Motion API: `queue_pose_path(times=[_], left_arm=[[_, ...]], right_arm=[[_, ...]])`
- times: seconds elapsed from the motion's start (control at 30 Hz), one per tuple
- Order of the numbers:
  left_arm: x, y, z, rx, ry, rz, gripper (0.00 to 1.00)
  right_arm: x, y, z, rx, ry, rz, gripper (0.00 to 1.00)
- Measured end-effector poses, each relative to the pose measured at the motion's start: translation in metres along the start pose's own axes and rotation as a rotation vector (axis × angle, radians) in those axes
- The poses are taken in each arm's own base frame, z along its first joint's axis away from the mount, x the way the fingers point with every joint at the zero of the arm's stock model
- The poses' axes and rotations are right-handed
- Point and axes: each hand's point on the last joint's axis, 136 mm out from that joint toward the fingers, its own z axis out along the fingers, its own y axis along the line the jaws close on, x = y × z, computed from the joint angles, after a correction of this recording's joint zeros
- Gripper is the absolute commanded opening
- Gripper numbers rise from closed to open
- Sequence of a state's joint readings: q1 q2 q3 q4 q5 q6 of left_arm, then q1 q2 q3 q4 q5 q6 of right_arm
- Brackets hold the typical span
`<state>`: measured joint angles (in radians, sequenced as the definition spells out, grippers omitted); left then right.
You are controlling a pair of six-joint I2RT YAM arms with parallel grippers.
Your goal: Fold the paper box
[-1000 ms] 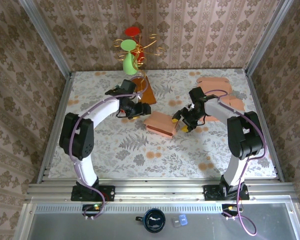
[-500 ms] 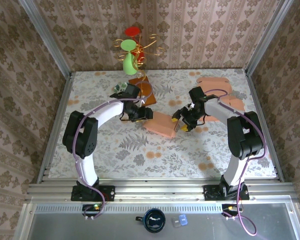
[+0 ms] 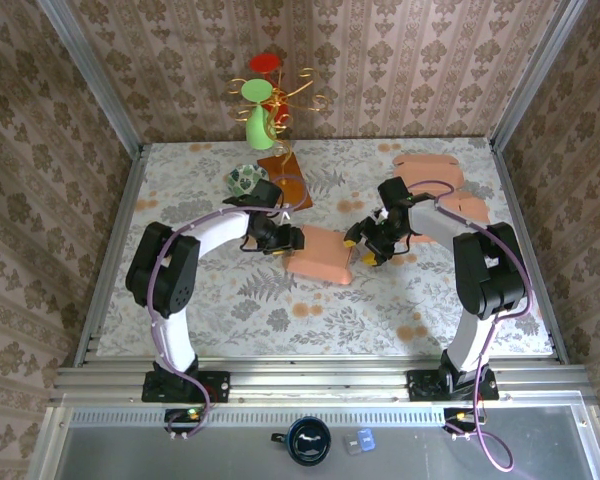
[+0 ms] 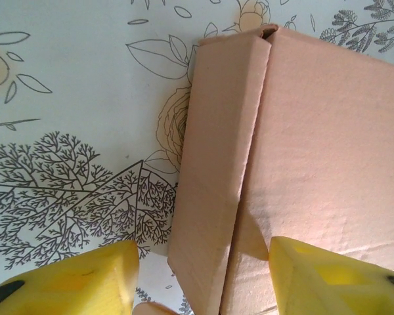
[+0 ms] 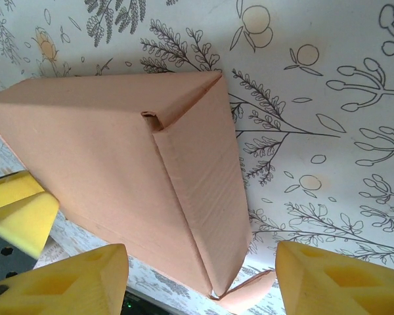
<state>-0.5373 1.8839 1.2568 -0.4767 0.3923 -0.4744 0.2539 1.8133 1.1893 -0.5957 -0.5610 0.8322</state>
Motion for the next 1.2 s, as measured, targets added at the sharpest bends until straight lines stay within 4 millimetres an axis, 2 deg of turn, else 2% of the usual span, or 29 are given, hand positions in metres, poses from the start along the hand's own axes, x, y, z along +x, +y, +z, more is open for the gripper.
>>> queue_pose_path(times=[0.2,0.53,1.03,1.2], left_arm=[[0.000,0.001,0.002,0.006,-0.009,0.001,0.49],[0.002,-0.002,0.001,0.020,-0.029,-0.006,0.42],[0.007,-0.006,-0.002,0.034,-0.037,-0.023,0.30],[0.008,-0.006,-0.002,0.038,-0.037,-0.023,0.28]], right_arm=[[-0.001,0.001,0.004,-0.007,0.003,-0.031,0.55],[0.005,-0.004,0.023,0.011,0.054,-0.045,0.43],[0.003,0.001,0.023,-0.005,0.052,-0.087,0.27],[0.003,0.002,0.022,-0.003,0.052,-0.098,0.28]])
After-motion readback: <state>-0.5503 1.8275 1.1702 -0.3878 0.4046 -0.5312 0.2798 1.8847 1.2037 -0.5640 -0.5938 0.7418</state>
